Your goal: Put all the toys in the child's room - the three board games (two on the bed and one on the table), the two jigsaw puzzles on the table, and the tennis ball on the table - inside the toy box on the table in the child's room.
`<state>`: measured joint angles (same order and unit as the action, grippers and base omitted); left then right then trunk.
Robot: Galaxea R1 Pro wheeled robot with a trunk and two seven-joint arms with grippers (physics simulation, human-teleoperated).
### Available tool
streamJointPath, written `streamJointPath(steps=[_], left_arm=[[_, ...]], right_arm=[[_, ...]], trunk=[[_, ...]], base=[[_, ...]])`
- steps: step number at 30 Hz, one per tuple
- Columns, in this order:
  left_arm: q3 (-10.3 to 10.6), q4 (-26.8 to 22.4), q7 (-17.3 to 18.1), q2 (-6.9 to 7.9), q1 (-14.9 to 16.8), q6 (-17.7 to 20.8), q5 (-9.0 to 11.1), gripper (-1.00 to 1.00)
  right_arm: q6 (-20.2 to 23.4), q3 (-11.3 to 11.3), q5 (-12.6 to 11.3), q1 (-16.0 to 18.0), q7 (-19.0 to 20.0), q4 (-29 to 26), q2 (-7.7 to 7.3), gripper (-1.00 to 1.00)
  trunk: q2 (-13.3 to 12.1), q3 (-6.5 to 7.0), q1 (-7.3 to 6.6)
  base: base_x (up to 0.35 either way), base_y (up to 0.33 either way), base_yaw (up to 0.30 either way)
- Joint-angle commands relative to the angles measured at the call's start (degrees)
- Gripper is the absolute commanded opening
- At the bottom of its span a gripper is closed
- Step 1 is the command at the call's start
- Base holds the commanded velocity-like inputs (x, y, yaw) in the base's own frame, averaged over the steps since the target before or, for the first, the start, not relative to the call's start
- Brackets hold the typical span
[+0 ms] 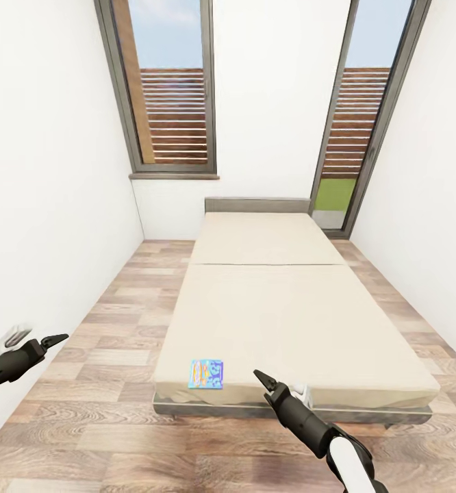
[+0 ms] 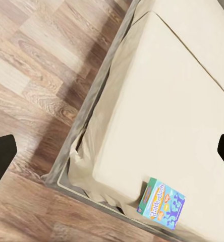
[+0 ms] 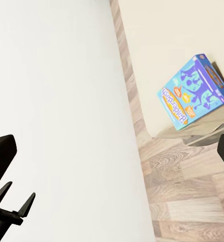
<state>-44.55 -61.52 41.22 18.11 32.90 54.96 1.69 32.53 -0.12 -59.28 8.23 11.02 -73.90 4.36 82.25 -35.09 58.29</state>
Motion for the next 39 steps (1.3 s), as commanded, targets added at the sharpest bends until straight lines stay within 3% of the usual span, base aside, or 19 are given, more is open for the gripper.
streamJointPath(steps=[1,10,23,33,39], left_arm=[[-0.1,0.0,0.1,-0.01,0.1,0.5,0.2,1.00],[-0.1,0.0,0.1,-0.01,0.1,0.5,0.2,1.00],[-0.1,0.0,0.1,0.00,0.1,0.5,0.2,1.00],[-0.1,0.0,0.1,-0.01,0.1,0.5,0.2,1.00],[-0.1,0.0,0.1,-0.01,0.1,0.5,0.2,1.00]], right_arm=[[0.2,-0.1,-0.1,0.0,0.1,0.0,0.03,1.00],[0.2,-0.1,-0.1,0.0,0.1,0.0,0.00,1.00],[0.1,-0.2,0.0,0.0,0.0,0.9,0.15,1.00],[-1.2,0.1,0.2,0.1,0.0,6.1,0.83,1.00],[-4.8,0.3,0.0,0.1,0.0,10.0,1.04,1.00]], trunk=[[0.0,-0.05,0.00],[0.0,-0.05,0.00],[5.2,-2.39,2.85],[9.3,-4.18,5.05],[11.7,-5.26,6.37]], base=[[0.000,0.000,0.000],[0.000,0.000,0.000],[0.000,0.000,0.000],[0.000,0.000,0.000],[0.000,0.000,0.000]])
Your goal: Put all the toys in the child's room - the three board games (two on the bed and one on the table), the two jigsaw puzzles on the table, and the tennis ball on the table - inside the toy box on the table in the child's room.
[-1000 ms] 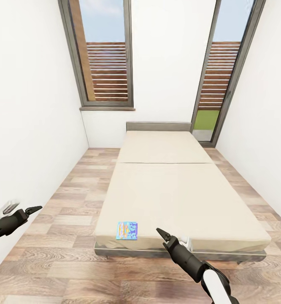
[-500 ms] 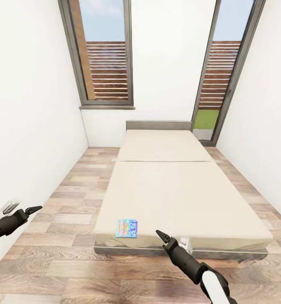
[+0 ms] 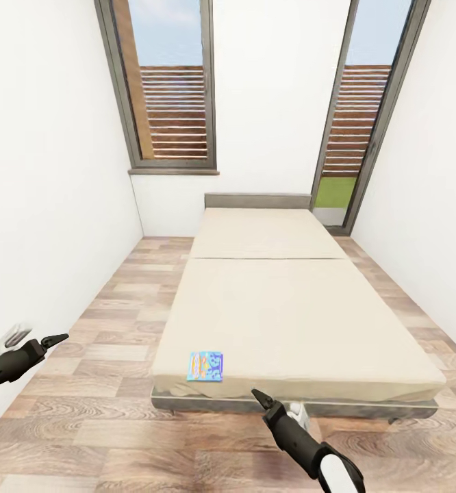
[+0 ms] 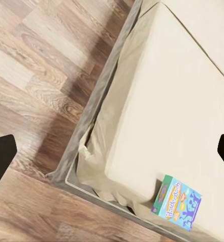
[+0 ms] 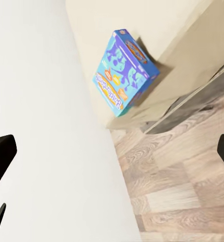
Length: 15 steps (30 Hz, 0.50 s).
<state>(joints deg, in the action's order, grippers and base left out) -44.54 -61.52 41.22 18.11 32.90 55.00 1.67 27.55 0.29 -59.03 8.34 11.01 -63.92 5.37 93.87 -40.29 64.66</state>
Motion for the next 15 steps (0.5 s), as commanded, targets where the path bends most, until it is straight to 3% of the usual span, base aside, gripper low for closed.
streamJointPath(steps=[1,9,15], left_arm=[[-0.1,0.0,0.1,-0.01,0.1,0.5,0.2,1.00],[-0.1,0.0,0.1,-0.01,0.1,0.5,0.2,1.00],[-0.2,0.0,0.1,-0.05,0.1,0.5,0.2,1.00]], right_arm=[[-0.3,-0.1,-0.3,0.0,0.0,0.5,0.03,1.00],[-2.7,0.0,-0.4,0.3,0.1,5.8,0.15,1.00],[-4.1,0.3,-0.2,2.0,0.1,11.1,1.64,1.00]], trunk=[[0.4,-0.24,0.22],[3.7,-1.67,1.98],[6.1,-2.75,3.30]], base=[[0.000,0.000,0.000],[0.000,0.000,0.000],[0.000,0.000,0.000]])
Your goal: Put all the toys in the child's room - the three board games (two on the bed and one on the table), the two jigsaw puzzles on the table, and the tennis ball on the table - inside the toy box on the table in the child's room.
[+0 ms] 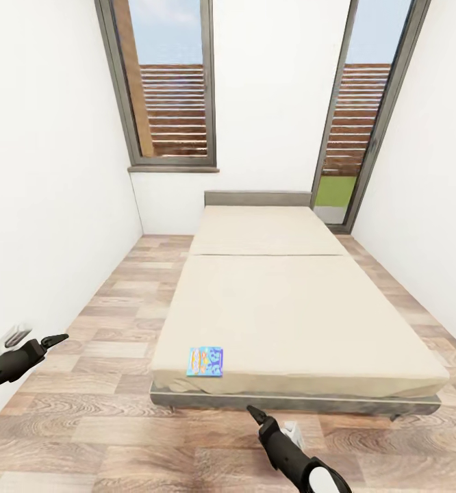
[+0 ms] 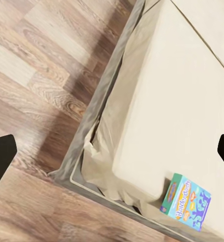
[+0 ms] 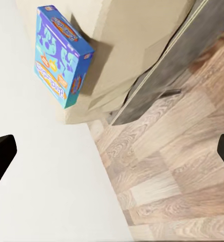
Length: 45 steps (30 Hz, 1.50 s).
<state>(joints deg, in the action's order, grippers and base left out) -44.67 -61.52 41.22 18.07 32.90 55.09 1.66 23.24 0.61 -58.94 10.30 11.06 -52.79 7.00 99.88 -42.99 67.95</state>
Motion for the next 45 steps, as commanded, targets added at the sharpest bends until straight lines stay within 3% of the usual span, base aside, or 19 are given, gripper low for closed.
streamJointPath(steps=[1,9,16,22,33,45], left_arm=[[-0.1,0.0,0.1,-0.01,0.1,0.4,0.2,1.00],[-0.1,0.1,0.0,-0.02,0.1,0.3,0.2,1.00],[-0.1,0.1,0.0,0.03,0.1,0.3,0.2,1.00],[-0.1,0.1,-0.2,-0.01,0.1,0.2,0.2,1.00],[-0.2,0.1,-0.6,-0.01,0.1,0.0,0.1,1.00],[-0.2,0.1,-0.7,-0.04,0.1,-0.1,0.1,1.00]], right_arm=[[0.1,0.0,-0.2,0.5,0.0,0.8,0.25,1.00],[-3.6,0.9,-0.1,6.9,0.0,8.4,3.00,1.00],[-12.2,5.9,0.6,11.1,-0.1,11.0,3.00,1.00],[-16.4,7.5,0.2,11.8,-0.1,11.5,3.00,1.00],[-18.3,8.4,-5.7,11.9,2.3,11.6,3.00,1.00],[-18.5,10.1,-6.6,11.9,3.4,11.0,3.00,1.00]], trunk=[[0.4,-0.24,0.22],[3.6,-1.67,1.98],[6.5,-2.93,3.51],[8.9,-4.01,4.83],[13.3,-5.98,7.25],[18.1,-8.13,9.88]], base=[[0.000,0.000,0.000],[0.000,0.000,0.000],[0.000,0.000,0.000],[0.000,0.000,0.000],[0.000,0.000,0.000],[0.000,0.000,0.000]])
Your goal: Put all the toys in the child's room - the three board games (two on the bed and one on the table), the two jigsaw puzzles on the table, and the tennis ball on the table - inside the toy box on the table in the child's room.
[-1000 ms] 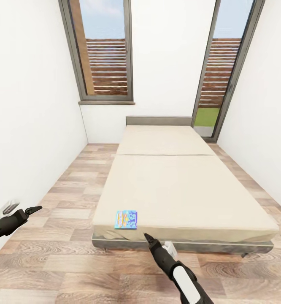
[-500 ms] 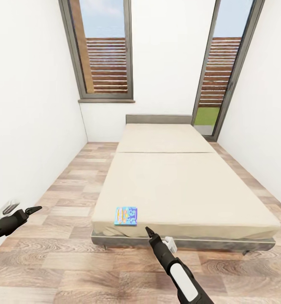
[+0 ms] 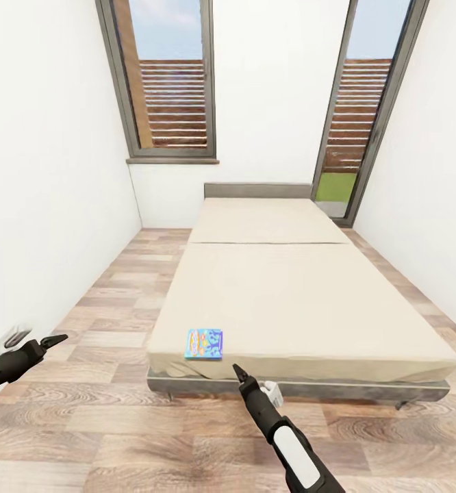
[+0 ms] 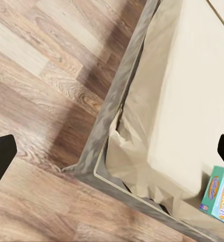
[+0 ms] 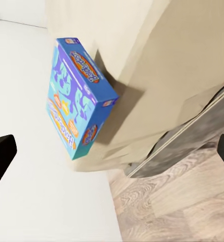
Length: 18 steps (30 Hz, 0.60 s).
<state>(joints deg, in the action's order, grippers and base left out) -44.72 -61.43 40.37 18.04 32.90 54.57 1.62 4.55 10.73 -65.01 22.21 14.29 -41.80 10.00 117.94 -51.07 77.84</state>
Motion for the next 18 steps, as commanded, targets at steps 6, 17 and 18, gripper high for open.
streamJointPath(steps=[6,17,18], left_arm=[[-0.1,0.0,0.2,-0.02,0.1,0.5,0.2,1.00],[-0.1,0.0,0.5,0.04,0.1,0.5,0.2,1.00],[-0.1,0.0,0.5,0.05,0.1,0.5,0.2,1.00]], right_arm=[[0.3,-0.1,-1.1,0.0,0.5,0.0,0.00,1.00],[0.4,-0.2,-1.8,0.0,3.1,0.1,0.00,1.00],[0.4,-0.2,-2.1,0.0,3.9,0.2,0.00,1.00]], trunk=[[2.4,-1.13,1.32],[6.9,-3.11,3.73],[7.3,-3.29,3.95]], base=[[0.000,0.000,0.000],[0.000,0.000,0.000],[0.000,0.000,0.000]])
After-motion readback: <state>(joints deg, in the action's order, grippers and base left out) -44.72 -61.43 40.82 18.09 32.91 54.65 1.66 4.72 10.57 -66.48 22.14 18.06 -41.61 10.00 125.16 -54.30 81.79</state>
